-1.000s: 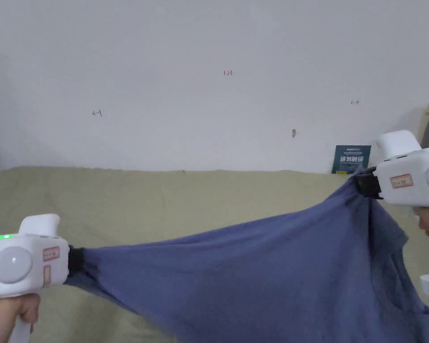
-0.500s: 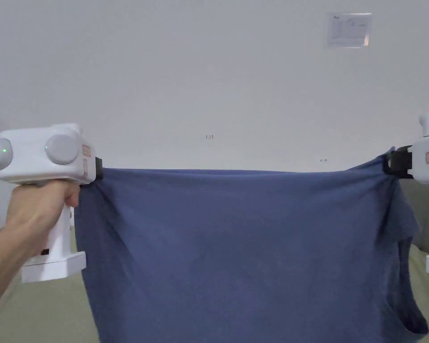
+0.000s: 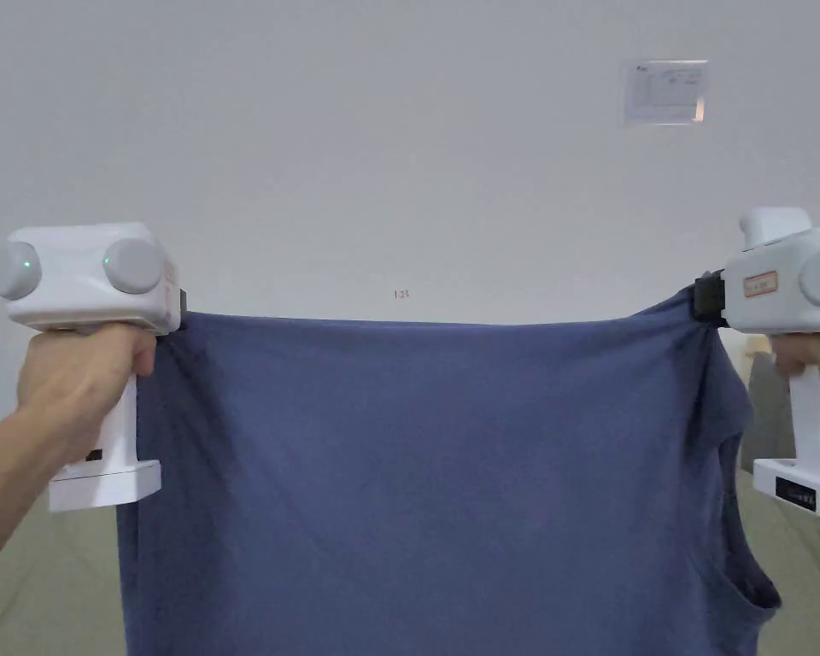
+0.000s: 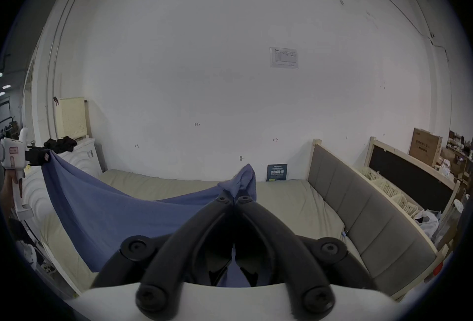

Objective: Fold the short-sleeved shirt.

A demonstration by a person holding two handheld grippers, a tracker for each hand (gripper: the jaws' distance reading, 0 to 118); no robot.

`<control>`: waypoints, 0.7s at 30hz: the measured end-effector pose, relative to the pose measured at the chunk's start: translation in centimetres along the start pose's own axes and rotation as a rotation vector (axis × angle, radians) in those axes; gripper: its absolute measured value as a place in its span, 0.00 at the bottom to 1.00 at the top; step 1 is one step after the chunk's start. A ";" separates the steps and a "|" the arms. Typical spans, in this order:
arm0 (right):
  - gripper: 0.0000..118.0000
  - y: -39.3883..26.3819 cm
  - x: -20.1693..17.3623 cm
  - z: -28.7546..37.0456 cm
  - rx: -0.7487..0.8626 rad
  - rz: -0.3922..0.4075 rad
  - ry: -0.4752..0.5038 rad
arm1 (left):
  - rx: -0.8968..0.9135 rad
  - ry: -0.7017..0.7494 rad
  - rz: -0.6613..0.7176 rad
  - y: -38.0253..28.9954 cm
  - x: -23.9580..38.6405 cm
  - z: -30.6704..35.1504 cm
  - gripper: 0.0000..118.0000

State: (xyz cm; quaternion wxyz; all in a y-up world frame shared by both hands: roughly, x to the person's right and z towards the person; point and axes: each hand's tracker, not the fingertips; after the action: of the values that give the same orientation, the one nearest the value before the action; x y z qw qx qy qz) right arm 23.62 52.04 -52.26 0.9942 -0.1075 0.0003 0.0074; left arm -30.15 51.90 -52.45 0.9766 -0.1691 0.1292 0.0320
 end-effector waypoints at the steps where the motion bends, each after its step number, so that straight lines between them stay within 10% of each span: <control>1: 0.01 0.3 -0.5 -0.2 0.003 -0.007 -0.001 | 0.001 0.004 -0.010 0.3 0.1 -0.7 0.00; 21: 0.01 6.0 -2.4 -20.4 0.032 0.035 -0.058 | 0.067 0.063 -0.048 6.0 5.6 -17.5 0.00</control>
State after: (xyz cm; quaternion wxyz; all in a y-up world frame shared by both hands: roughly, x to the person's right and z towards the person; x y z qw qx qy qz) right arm 21.15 53.47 -73.45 0.9951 -0.0912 -0.0265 0.0281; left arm -29.57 51.77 -71.79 0.9776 -0.1402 0.1569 -0.0009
